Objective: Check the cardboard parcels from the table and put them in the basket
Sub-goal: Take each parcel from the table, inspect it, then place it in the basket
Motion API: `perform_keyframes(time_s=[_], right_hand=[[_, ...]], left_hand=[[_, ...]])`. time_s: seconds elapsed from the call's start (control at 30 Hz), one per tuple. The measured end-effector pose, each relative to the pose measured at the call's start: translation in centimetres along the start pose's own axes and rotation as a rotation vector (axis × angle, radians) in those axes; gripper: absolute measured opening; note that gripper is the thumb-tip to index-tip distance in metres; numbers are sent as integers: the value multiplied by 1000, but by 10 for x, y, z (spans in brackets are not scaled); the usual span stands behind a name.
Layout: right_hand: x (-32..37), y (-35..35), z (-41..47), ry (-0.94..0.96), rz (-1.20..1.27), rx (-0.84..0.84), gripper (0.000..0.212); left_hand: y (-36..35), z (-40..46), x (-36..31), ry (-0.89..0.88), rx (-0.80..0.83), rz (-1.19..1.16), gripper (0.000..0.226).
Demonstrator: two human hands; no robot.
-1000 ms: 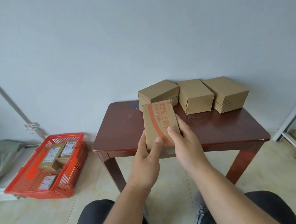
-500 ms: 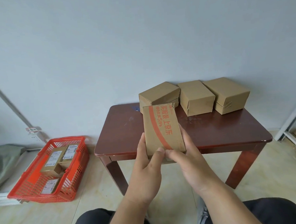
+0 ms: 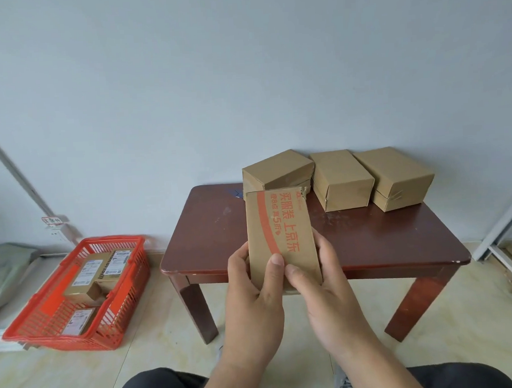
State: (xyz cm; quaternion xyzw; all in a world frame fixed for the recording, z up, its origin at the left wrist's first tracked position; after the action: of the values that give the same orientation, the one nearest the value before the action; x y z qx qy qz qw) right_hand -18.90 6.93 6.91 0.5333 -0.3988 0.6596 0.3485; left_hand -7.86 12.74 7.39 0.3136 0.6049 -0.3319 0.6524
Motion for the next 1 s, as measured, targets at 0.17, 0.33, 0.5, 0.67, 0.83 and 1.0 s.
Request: perform_keyframes(time_s=[0.17, 0.33, 0.5, 0.67, 0.83, 1.0], right_hand=[[7, 4, 5, -1, -12, -60, 46], [7, 5, 3, 11, -16, -103, 42], [6, 4, -2, 10, 8, -102, 43], [6, 6, -5, 25, -31, -138, 39], [8, 5, -7, 57, -82, -128, 40], [8, 3, -11, 47, -93, -94, 46]], left_hand=[[-1, -4, -3, -9, 0, 8, 30], [-3, -5, -9, 8, -25, -19, 26], [-2, -5, -9, -2, -69, -16, 19], [-4, -13, -12, -15, -51, -9, 23], [-5, -14, -13, -42, -15, 11, 33], [-1, -4, -15, -80, -48, 99, 19]])
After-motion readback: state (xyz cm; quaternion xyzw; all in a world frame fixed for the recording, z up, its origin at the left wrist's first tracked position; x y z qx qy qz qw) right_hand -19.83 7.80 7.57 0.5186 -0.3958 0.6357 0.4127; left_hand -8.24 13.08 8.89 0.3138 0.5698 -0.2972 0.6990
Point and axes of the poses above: each hand's wrist, its own z-axis towards the middle knuckle, its own y-axis out of the back of the hand, x = y × z, the point moved 4 cm from there along z, towards the middle knuckle, and after that the axes turned 1 degree about z, right-handed, at the moved point
